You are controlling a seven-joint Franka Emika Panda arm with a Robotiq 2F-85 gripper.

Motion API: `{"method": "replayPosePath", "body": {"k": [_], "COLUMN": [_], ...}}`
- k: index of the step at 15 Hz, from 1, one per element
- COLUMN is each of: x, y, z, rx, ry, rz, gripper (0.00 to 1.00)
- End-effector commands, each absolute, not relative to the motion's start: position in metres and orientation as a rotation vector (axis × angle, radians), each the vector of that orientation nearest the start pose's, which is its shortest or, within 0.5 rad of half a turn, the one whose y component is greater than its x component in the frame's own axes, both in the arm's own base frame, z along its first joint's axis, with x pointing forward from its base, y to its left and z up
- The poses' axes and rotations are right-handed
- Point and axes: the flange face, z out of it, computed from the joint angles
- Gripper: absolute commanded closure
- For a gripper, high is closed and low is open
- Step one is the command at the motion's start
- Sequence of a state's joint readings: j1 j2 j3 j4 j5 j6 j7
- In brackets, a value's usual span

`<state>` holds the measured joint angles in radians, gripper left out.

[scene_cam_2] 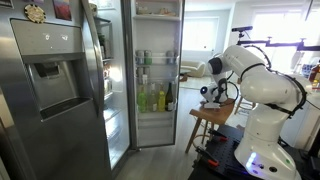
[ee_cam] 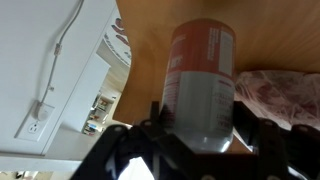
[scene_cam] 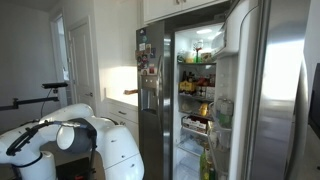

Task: Remove the pink can from the fridge and place it on the stool

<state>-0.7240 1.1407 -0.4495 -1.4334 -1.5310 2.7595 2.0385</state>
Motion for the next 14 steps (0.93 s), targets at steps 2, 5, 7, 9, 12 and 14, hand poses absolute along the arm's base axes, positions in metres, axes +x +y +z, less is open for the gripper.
{"method": "replayPosePath", "body": {"k": [2, 5, 7, 9, 12, 14], "x": [0.353, 0.353, 0.353, 0.352, 0.352, 0.353], "y": [-0.605, -0.607, -0.608, -0.608, -0.610, -0.611], "z": [0.031, 0.024, 0.021, 0.018, 0.017, 0.018], "rx": [1.656, 1.655, 1.654, 1.652, 1.643, 1.638], "ry": [-1.467, -1.464, -1.464, -1.465, -1.475, -1.479], "rz": [0.579, 0.578, 0.577, 0.574, 0.569, 0.573], "gripper": [0.52, 0.52, 0.52, 0.52, 0.06, 0.00]}}
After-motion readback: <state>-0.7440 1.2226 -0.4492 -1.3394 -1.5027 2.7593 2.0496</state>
